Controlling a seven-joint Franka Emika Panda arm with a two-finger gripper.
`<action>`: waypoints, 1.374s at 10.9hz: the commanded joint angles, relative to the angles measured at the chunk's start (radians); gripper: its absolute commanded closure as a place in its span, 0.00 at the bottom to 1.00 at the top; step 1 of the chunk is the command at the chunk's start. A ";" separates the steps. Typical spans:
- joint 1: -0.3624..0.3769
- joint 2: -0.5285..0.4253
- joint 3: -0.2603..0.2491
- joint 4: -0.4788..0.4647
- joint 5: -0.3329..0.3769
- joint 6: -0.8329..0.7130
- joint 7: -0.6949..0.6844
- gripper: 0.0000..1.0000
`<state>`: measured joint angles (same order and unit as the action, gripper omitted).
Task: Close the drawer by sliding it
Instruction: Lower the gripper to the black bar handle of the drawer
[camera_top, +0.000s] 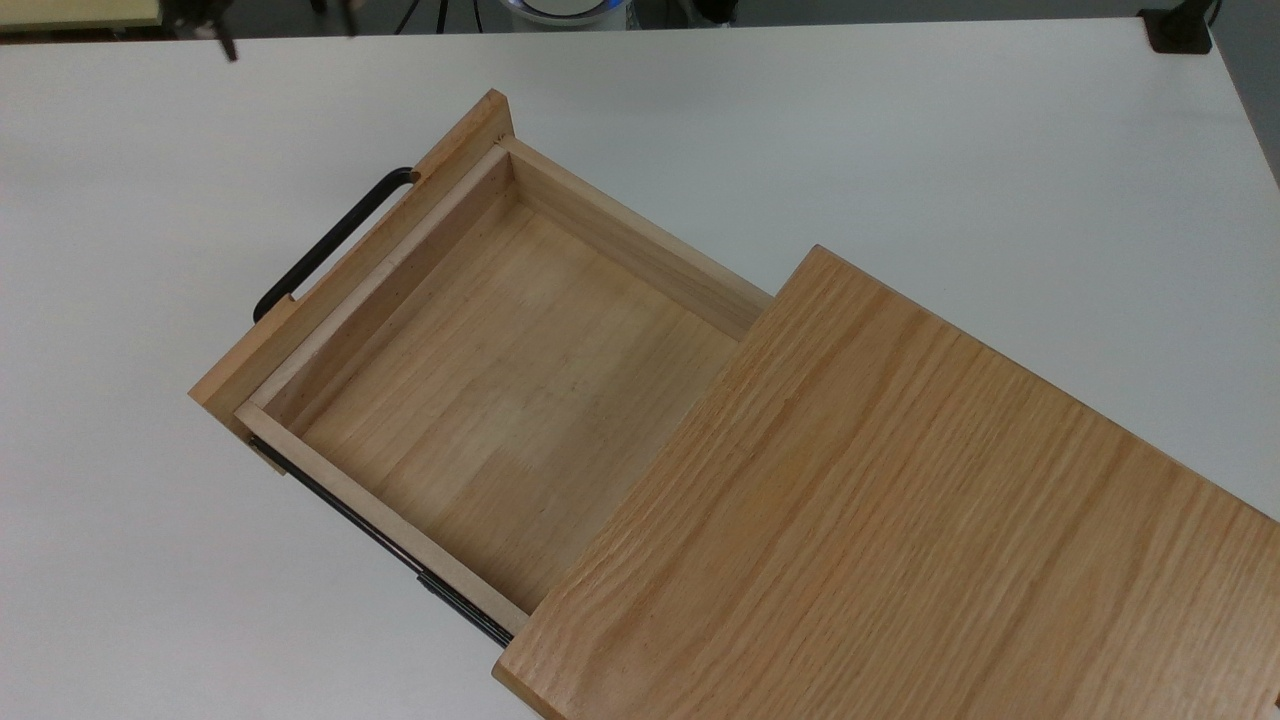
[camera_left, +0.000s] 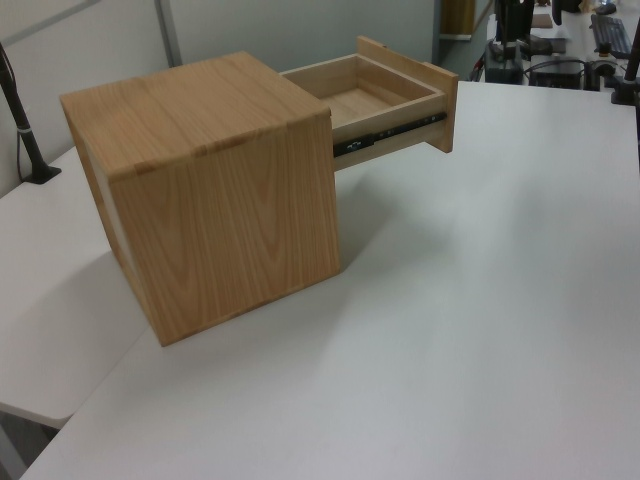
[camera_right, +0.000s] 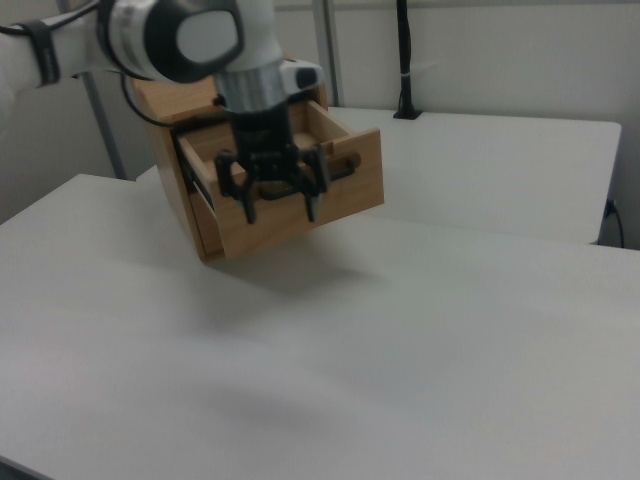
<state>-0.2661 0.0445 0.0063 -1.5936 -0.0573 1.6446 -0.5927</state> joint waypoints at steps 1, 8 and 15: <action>-0.007 0.052 -0.095 0.043 0.144 0.125 0.031 0.59; 0.062 0.149 -0.140 0.035 0.326 0.397 0.511 1.00; 0.119 0.206 -0.126 0.044 0.323 0.414 0.609 1.00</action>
<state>-0.1776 0.2385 -0.1135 -1.5599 0.2529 2.0521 -0.0283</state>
